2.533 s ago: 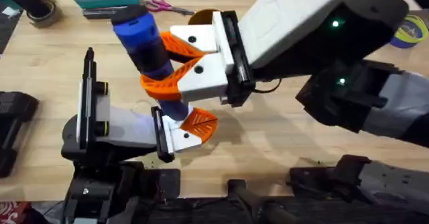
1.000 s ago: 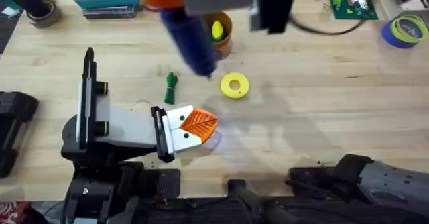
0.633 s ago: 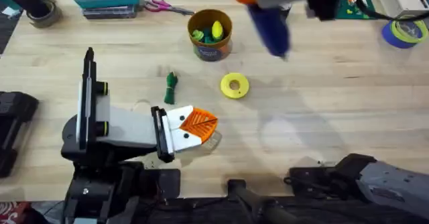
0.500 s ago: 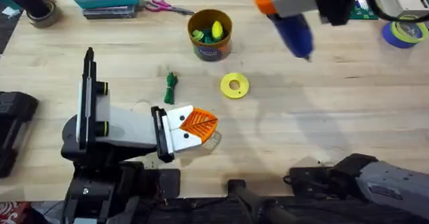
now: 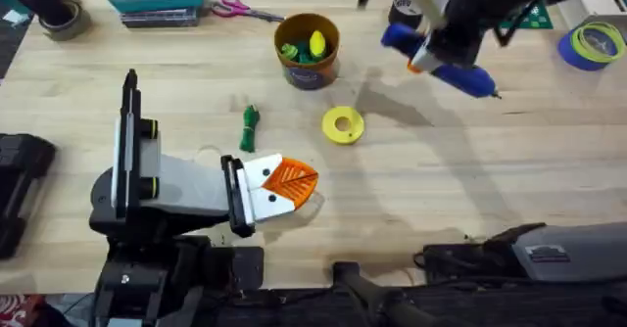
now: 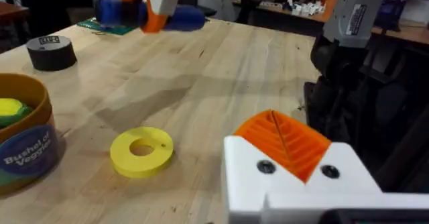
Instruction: Pick up the gripper from the table and insert it into the empty holder that is missing its gripper. Then pick up a screw, insert it into the mounting hole, and use the screwdriver to tighten it. Finally, clean up the table by picking up the vegetable and placing it into the bucket.
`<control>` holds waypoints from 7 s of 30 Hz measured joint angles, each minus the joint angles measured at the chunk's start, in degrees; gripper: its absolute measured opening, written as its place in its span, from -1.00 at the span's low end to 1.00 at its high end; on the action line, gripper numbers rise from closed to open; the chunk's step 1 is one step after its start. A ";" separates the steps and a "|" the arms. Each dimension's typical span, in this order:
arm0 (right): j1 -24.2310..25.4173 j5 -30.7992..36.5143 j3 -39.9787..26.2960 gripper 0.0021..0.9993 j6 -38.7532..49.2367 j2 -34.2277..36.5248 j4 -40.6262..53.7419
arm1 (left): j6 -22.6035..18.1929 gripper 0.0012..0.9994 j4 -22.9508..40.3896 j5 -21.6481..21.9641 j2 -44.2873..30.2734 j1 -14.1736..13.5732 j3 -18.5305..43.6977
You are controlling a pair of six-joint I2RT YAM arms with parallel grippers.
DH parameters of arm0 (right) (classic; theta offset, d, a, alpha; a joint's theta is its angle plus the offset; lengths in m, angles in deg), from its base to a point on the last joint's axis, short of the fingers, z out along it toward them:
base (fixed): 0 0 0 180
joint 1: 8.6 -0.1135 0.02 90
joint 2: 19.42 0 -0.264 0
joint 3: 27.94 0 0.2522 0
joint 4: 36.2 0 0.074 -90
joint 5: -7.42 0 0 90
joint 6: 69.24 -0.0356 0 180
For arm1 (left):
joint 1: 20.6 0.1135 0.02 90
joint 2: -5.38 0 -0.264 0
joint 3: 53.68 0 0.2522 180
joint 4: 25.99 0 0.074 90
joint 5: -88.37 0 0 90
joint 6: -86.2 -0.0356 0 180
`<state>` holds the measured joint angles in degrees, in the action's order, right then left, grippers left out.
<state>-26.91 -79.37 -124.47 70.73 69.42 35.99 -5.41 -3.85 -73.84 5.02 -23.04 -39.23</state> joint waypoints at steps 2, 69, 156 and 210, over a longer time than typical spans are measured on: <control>0.12 2.41 2.64 -0.96 0.94 1.45 -2.23 | 0.00 -1.00 0.00 0.00 0.01 0.00 0.00; 5.68 7.91 16.64 0.99 -62.98 -43.21 -1.83 | 21.12 0.97 -6.98 18.72 -1.78 0.00 7.41; 5.68 7.91 16.64 0.99 -66.64 -48.13 17.03 | 6.99 -0.97 44.76 72.24 -92.96 -8.50 58.95; 5.68 7.91 16.64 0.99 -66.62 -48.13 17.01 | 1.60 -0.99 32.92 67.03 -97.49 -16.92 85.02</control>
<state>-21.22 -71.46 -107.83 4.11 21.29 53.01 -3.81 29.07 -6.81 -92.46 -39.96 45.79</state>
